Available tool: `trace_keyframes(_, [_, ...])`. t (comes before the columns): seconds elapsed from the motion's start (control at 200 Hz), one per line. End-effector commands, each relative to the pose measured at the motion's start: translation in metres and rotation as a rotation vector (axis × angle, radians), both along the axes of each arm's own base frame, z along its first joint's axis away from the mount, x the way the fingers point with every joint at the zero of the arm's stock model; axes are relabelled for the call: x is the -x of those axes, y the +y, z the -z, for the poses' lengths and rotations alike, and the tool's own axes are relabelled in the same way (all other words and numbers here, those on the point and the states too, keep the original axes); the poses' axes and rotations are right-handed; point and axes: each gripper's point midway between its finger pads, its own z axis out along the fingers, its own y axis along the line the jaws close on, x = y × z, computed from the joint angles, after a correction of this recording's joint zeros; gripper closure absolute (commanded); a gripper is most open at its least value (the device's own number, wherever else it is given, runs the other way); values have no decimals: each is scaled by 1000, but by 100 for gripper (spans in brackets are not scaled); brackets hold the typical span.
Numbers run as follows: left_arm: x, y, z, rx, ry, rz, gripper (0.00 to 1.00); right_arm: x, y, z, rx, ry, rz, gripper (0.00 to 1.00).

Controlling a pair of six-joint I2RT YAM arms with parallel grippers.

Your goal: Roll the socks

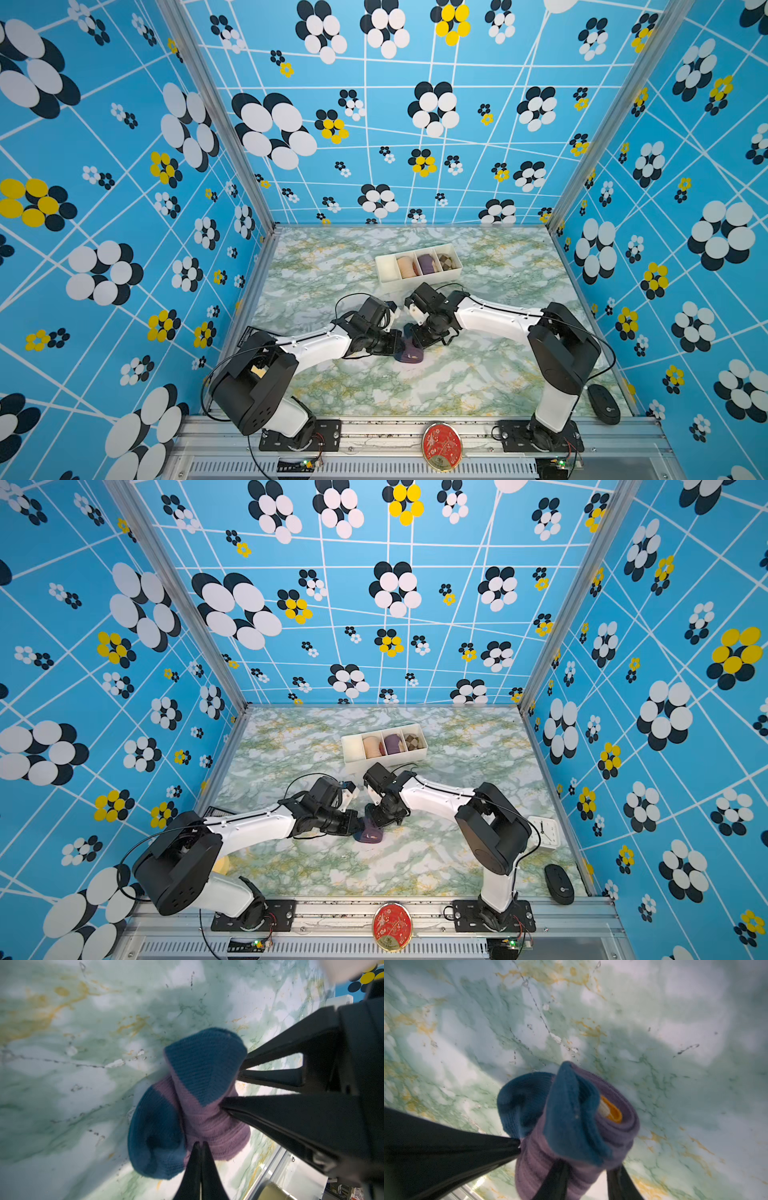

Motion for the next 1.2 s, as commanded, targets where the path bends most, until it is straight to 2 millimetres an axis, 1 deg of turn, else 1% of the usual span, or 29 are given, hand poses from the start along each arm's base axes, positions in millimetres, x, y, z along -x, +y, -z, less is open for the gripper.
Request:
trace_keyframes(0.0, [8, -3, -6, 26, 12, 14, 93, 1, -15, 16, 76, 3, 26, 68])
trace_keyframes(0.12, [10, -6, 1, 22, 35, 23, 94, 0, -14, 15, 77, 2, 26, 68])
trace_keyframes(0.235, [11, -1, 9, -17, 42, 22, 94, -1, -13, 13, 75, 1, 29, 68])
trace_keyframes(0.395, [7, 4, 6, -52, 13, 19, 94, -1, -13, 12, 75, 0, 31, 68])
trace_keyframes(0.49, [7, 5, 11, -69, 21, 26, 94, -2, -12, 11, 71, -2, 33, 68])
trace_keyframes(0.615, [10, 2, 21, -67, 53, 41, 94, -4, -10, 8, 63, -10, 40, 68])
trace_keyframes(0.74, [11, -3, 26, -56, 65, 50, 94, -5, -9, 6, 62, -14, 42, 68])
trace_keyframes(0.83, [17, -7, 30, -51, 93, 78, 94, -6, -11, 6, 69, -16, 44, 68])
trace_keyframes(0.89, [23, -9, 36, -52, 126, 100, 95, -7, -10, 6, 71, -19, 43, 68])
trace_keyframes(1.015, [35, -6, 50, -62, 177, 125, 96, -8, -9, 6, 70, -22, 49, 68])
trace_keyframes(1.095, [35, -6, 45, -45, 171, 125, 96, -9, -11, 6, 74, -22, 55, 68])
trace_keyframes(1.195, [24, -6, 26, -19, 119, 109, 95, -9, -13, 3, 83, -31, 60, 68])
